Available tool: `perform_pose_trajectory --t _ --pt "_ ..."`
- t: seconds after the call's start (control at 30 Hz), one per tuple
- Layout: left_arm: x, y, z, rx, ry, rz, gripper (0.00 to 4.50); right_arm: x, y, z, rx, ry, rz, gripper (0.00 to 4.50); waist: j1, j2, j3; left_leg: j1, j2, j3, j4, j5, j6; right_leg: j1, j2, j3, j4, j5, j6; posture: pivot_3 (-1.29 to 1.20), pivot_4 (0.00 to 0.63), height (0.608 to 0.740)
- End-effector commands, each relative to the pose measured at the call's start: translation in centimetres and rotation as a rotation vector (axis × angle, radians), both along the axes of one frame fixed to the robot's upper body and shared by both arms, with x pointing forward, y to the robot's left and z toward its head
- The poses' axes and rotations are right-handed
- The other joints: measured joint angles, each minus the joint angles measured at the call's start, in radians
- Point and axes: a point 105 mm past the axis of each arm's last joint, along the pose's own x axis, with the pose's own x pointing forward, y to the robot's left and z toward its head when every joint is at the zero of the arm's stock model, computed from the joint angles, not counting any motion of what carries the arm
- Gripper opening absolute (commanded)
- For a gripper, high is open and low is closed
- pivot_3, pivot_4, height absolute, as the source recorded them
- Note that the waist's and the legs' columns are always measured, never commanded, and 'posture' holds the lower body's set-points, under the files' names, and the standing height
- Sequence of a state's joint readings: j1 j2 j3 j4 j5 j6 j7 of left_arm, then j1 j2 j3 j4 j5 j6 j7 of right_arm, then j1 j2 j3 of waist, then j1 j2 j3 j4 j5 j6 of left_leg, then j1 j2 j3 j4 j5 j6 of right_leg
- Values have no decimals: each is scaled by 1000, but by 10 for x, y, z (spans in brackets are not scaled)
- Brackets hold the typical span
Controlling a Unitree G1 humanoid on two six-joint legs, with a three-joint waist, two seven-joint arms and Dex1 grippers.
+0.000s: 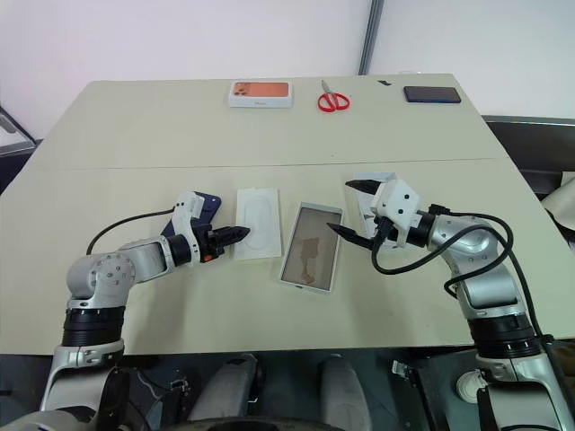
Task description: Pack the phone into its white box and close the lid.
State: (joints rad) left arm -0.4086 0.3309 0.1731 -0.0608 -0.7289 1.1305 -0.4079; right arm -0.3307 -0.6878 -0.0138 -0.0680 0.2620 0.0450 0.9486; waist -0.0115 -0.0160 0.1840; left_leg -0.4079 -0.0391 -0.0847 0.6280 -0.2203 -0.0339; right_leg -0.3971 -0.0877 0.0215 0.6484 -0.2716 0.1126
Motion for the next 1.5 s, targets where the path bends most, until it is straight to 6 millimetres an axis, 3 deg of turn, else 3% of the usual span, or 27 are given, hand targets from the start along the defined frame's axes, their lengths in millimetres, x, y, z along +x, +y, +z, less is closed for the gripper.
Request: perform_pose_trajectory --t 0.03,0.1,0.13,0.47,0.7,0.9,1.0,1.1,1.23,1.5 --pt "-2 -3 3 -22 -5 -8 1036 -4 5 10 -5 -57 26 4500 0 0 0 0 0 0 0 0 0 0 0 0 0 0 0 0 150 740" --pt "-2 -1 0 -4 6 5 205 -5 5 6 -14 -44 29 4500 1 0 0 0 0 0 0 0 0 0 0 0 0 0 0 0 150 740" --pt "-1 -1 -1 2 9 11 57 -6 5 5 -15 -37 31 4500 1 0 0 0 0 0 0 0 0 0 0 0 0 0 0 0 150 740" --pt "5 10 12 -83 20 51 57 -36 23 -8 40 157 164 4500 -1 0 0 0 0 0 0 0 0 0 0 0 0 0 0 0 150 740" --pt "5 14 32 -109 -5 20 57 -63 44 -44 -31 329 254 4500 0 0 0 0 0 -1 0 0 0 0 0 0 0 0 0 0 150 740" --pt "6 15 33 -102 -10 15 57 -64 52 -65 -118 362 288 4500 0 0 0 0 0 -1 0 0 0 0 0 0 0 0 0 0 150 740" --pt "5 14 31 -105 -5 22 0 -60 56 -73 -137 382 289 3584 0 0 0 0 0 -1 0 0 0 0 0 0 0 0 0 0 150 740" --pt "6 12 35 -126 -14 26 0 -58 55 -84 -214 360 304 2064 0 -1 0 0 0 -1 0 0 0 0 0 -1 0 0 0 0 150 740" --pt "7 13 40 -141 -26 41 0 -53 60 -82 -206 331 322 13 0 -1 0 0 0 -1 0 0 0 0 0 -1 0 0 0 0 150 740" --pt "15 12 64 -247 -29 48 0 -23 62 -78 -289 210 321 13 -1 -1 0 0 -1 -1 0 0 -1 0 0 -1 0 0 0 0 150 740"
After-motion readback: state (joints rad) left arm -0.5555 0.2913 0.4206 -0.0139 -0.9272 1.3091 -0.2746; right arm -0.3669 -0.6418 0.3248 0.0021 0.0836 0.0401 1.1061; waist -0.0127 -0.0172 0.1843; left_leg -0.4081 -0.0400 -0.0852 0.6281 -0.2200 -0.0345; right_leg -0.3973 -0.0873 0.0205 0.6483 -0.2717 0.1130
